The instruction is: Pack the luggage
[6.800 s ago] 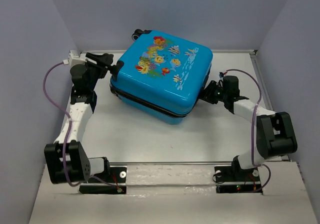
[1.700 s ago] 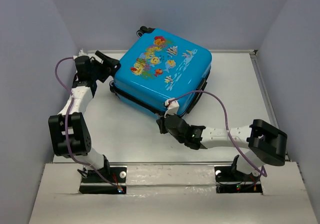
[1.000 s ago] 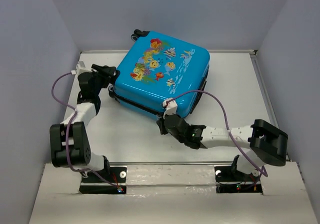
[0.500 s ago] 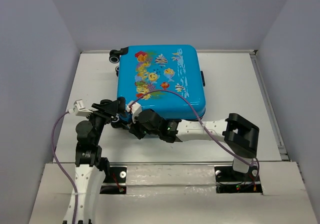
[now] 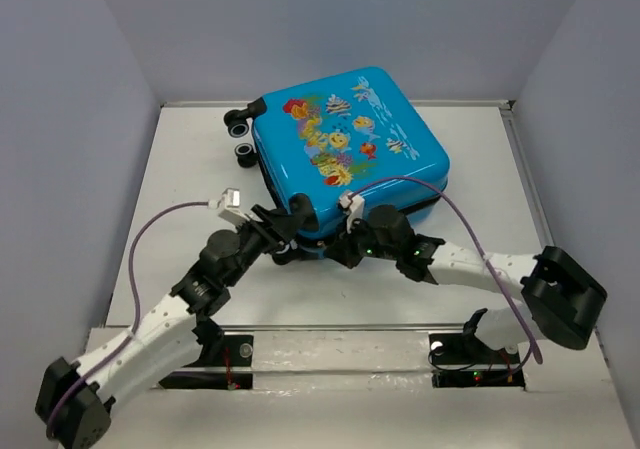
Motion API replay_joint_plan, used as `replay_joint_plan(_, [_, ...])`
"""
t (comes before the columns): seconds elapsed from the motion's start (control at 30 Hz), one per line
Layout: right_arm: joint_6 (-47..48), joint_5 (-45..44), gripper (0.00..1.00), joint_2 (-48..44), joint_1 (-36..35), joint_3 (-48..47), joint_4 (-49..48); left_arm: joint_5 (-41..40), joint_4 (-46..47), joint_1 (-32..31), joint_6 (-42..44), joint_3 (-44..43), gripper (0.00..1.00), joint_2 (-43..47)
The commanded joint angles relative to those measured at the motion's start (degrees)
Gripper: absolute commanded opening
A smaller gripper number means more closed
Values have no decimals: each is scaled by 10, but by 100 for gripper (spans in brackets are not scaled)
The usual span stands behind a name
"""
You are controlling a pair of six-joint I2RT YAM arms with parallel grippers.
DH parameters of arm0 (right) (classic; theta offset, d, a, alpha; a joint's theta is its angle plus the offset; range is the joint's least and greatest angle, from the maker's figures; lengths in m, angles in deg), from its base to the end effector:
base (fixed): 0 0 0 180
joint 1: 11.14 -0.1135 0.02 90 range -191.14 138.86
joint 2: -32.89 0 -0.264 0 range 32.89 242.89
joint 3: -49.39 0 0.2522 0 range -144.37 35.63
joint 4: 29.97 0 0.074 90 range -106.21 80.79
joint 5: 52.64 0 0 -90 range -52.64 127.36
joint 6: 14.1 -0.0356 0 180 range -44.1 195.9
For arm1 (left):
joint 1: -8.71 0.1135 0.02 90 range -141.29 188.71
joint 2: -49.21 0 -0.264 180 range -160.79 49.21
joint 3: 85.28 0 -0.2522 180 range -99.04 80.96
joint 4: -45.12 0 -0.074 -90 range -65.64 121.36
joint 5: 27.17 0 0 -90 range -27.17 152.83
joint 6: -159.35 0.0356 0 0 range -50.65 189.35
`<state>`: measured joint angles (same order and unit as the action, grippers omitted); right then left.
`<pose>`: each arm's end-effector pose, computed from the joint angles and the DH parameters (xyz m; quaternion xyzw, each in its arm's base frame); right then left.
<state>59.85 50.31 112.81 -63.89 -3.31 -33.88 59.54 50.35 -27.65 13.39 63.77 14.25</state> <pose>0.1740 0.2419 0.2151 -0.3202 0.7683 0.3863 0.3974 0.1339 -0.0960 0.2495 -0.1392 0.6856 -0.5013 0.5092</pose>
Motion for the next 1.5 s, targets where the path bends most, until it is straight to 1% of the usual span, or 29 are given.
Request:
replay_joint_plan(0.0, [-2, -6, 7, -72, 43, 30, -16, 12, 104, -111, 55, -104, 6, -152])
replay_joint_plan(0.03, [-1, -20, 7, -96, 43, 43, 1, 30, 122, -117, 67, -147, 6, -205])
replay_joint_plan(0.07, [-4, -27, 7, -107, 43, 50, 8, 45, 127, -119, 74, -147, 6, -230])
replay_joint_plan(0.1, [-7, -36, 7, -119, 43, 56, 14, 63, 128, -120, 82, -198, 6, -281])
replay_joint_plan(0.17, [-32, -59, 7, -143, 43, 74, 18, 102, 127, -121, 100, -271, 6, -325])
replay_joint_plan(0.3, [-110, -80, 7, -180, 29, 116, -38, 139, 94, -121, 126, -396, 6, -425])
replay_joint_plan(0.37, [-121, -99, 7, -172, 3, 109, -78, 162, 60, -115, 139, -467, 6, -452])
replay_joint_plan(0.4, [-120, -116, 7, -163, -35, 98, -79, 174, 51, -113, 140, -490, 6, -474])
replay_joint_plan(0.47, [-108, -178, 7, -124, -68, 51, -96, 213, 13, -103, 138, -555, 6, -497])
replay_joint_plan(0.53, [-101, -206, 7, -99, -81, 28, -125, 235, -7, -99, 130, -586, 6, -520])
replay_joint_plan(0.6, [-97, -241, 7, -66, -81, 15, -199, 273, -25, -100, 119, -616, 6, -530])
replay_joint_plan(0.63, [-94, -302, 7, -57, -81, 19, -238, 286, -25, -100, 92, -620, 6, -533])
replay_joint_plan(0.67, [-90, -331, 7, -34, -81, 40, -340, 310, -19, -100, 79, -619, 6, -531])
replay_joint_plan(0.73, [-89, -384, 7, -4, -81, 58, -440, 312, -7, -104, 59, -610, 6, -517])
replay_joint_plan(0.77, [-85, -414, 7, 28, -81, 61, -523, 306, -5, -116, 50, -610, 6, -514])
replay_joint_plan(0.8, [-79, -426, 7, 43, -81, 59, -552, 304, -6, -125, 49, -611, 6, -513])
replay_joint_plan(0.83, [-89, -434, 7, 53, -81, 59, -587, 304, -9, -138, 52, -613, 12, -515])
replay_joint_plan(0.87, [-94, -430, 7, 57, -81, 61, -601, 307, -12, -141, 57, -615, 39, -516])
replay_joint_plan(0.93, [-109, -406, 7, 39, -81, 92, -608, 306, -38, -140, 81, -620, 68, -502])
replay_joint_plan(0.97, [-118, -399, 7, 23, -81, 109, -585, 278, -64, -137, 144, -627, 79, -492])
replay_joint_plan(1.0, [-142, -408, 7, -18, -81, 150, -566, 253, -135, -130, 180, -644, 92, -468])
replay_joint_plan(1.07, [-155, -413, 7, -63, -81, 194, -519, 207, -213, -100, 266, -656, 96, -439])
replay_joint_plan(1.13, [-173, -418, 7, -134, -81, 235, -467, 217, -255, -57, 304, -659, 97, -397])
replay_joint_plan(1.17, [-175, -415, 7, -156, -81, 243, -413, 215, -294, -33, 321, -660, 97, -384])
replay_joint_plan(1.2, [-177, -413, 7, -175, -81, 247, -388, 215, -307, 28, 349, -652, 98, -359])
replay_joint_plan(1.27, [-180, -398, 7, -222, -81, 260, -334, 200, -338, 97, 377, -634, 98, -338])
replay_joint_plan(1.3, [-181, -386, 7, -233, -81, 264, -320, 181, -352, 156, 410, -623, 99, -334])
replay_joint_plan(1.37, [-188, -373, 7, -266, -81, 269, -272, 150, -382, 203, 442, -609, 99, -343])
replay_joint_plan(1.47, [-196, -347, 7, -298, -81, 278, -225, 118, -385, 226, 481, -587, 96, -380])
